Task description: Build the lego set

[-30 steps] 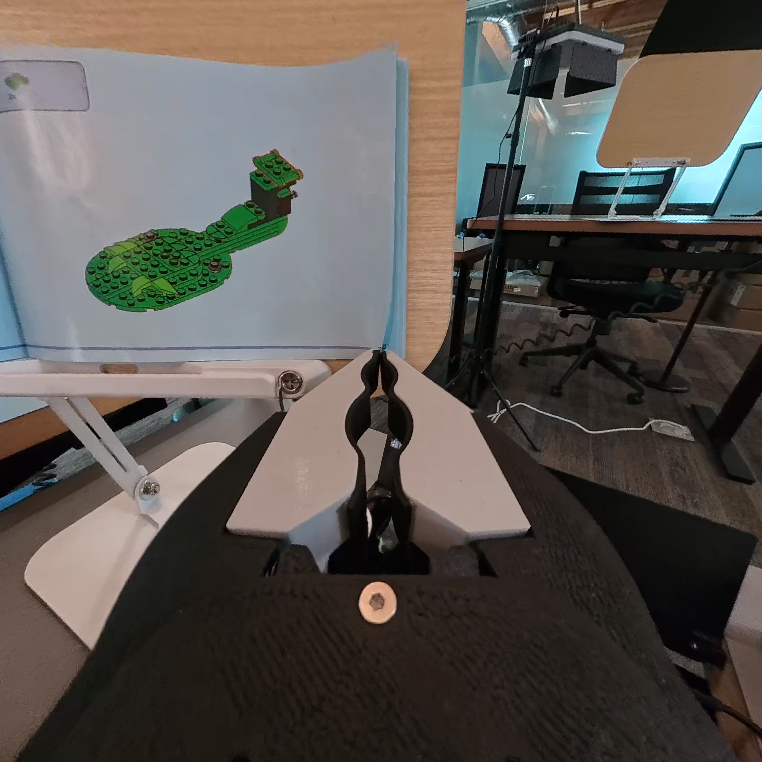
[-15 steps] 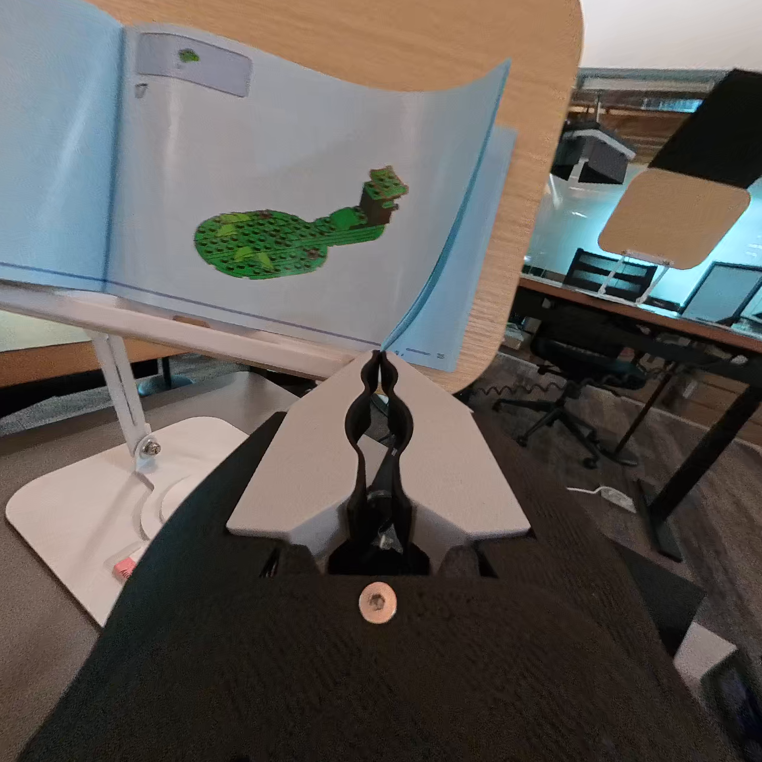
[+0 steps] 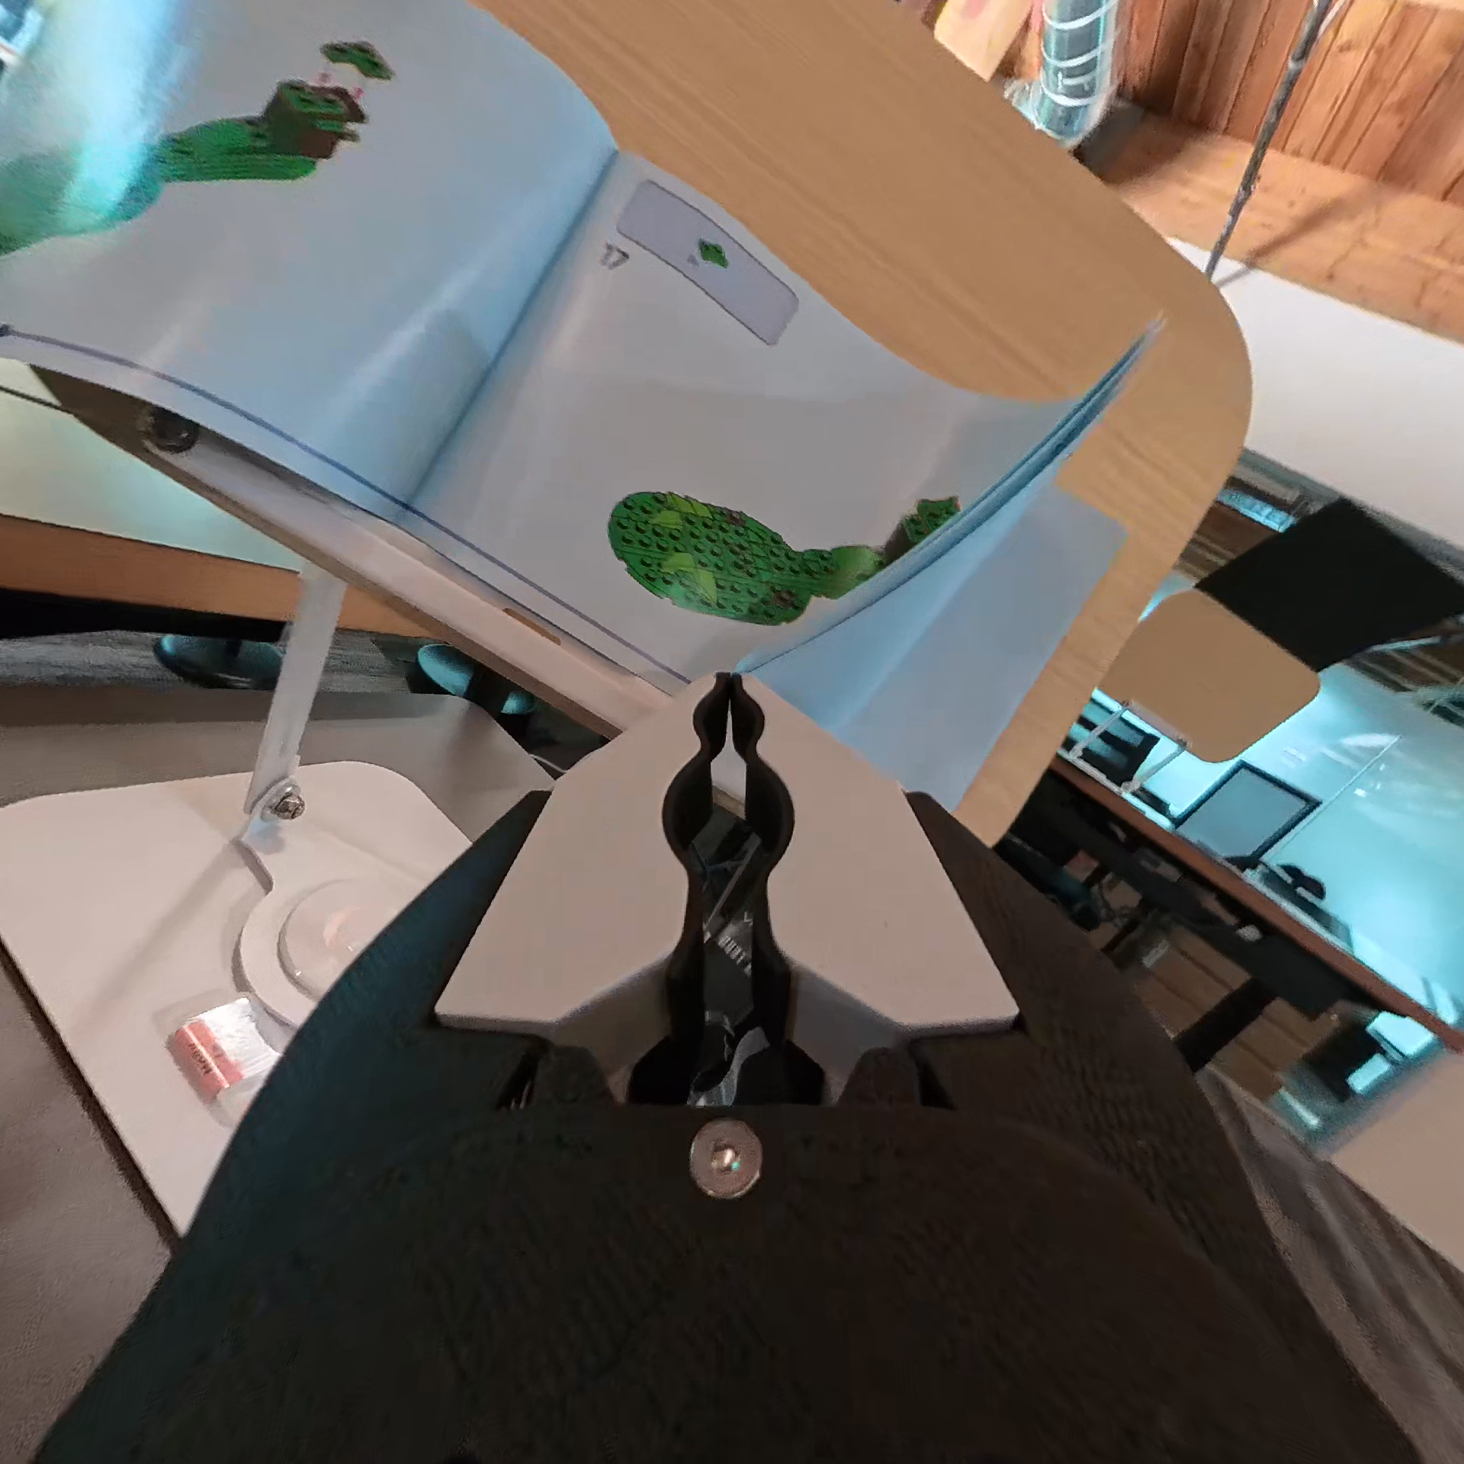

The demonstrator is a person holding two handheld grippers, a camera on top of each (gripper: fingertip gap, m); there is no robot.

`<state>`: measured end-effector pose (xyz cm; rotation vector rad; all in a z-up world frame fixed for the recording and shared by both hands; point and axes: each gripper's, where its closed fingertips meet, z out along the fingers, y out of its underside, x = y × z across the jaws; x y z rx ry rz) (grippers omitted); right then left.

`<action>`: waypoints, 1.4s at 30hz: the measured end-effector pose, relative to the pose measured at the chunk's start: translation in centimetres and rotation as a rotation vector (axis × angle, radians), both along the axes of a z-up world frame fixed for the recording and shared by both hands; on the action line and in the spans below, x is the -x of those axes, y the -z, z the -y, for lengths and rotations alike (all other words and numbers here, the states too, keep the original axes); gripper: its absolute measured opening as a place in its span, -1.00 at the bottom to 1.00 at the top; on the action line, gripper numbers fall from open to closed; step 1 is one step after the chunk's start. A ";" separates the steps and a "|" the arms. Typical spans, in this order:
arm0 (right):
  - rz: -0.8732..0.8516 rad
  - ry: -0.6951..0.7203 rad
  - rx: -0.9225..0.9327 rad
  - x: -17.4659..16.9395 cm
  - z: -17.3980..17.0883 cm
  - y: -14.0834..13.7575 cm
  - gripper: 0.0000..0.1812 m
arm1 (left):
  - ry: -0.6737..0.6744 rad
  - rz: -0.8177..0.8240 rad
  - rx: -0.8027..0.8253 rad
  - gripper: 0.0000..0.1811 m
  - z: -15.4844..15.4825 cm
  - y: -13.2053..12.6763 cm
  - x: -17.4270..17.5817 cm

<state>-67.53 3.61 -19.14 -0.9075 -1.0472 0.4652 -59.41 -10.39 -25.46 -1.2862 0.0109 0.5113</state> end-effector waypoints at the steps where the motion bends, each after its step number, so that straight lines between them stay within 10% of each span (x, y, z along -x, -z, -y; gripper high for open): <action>1: 0.008 -0.003 -0.021 0.1 0.3 0.0 -1.00 | 0.001 -0.002 -0.005 -1.00 0.1 -0.1 0.0; 18: 0.127 -0.172 -0.341 -5.4 3.8 0.2 -1.00 | 0.677 0.280 -0.123 -0.49 -6.8 -10.6 1.0; 26: 0.084 -0.204 -0.354 -6.4 4.1 -0.6 -1.00 | 0.671 0.152 -0.092 -0.95 -8.9 -10.5 0.0; 42: 0.070 -0.224 -0.374 -6.3 4.9 -0.6 -1.00 | 0.728 0.329 -0.144 -0.94 -9.4 -10.4 1.3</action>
